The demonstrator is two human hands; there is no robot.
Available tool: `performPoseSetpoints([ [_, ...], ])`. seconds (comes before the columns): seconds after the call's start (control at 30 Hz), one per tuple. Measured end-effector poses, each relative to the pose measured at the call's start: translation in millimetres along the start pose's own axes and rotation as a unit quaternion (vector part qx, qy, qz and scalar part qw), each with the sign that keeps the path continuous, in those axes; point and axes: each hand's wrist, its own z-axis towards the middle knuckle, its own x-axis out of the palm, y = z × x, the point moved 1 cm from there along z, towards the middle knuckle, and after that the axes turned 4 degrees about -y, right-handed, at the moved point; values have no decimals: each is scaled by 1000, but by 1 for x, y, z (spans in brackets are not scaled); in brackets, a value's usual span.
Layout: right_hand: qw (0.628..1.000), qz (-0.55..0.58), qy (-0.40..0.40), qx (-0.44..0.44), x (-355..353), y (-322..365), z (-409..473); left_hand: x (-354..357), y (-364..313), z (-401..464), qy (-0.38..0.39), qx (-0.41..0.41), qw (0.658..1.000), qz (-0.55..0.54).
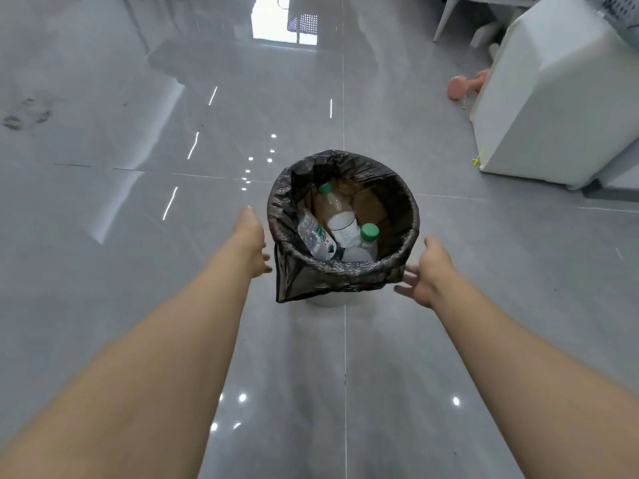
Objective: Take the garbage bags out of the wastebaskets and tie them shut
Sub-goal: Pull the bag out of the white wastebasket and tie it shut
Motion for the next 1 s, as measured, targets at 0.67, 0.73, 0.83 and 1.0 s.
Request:
performPoseSetpoints([
  [0.67, 998, -6, 69, -1, -16, 20, -8, -27, -4, 2, 123, -16, 988, 90],
  [0.73, 997, 8, 70, -11, -18, 28, -9, -29, -7, 5, 111, -14, 992, 61],
  [0.83, 997, 24, 77, -10, -19, 37, -14, -31, -15, 3, 137, -10, 988, 72],
  [1.0, 993, 19, 112, -25, -11, 50, -25, -34, -8, -5, 191, -19, 962, 194],
])
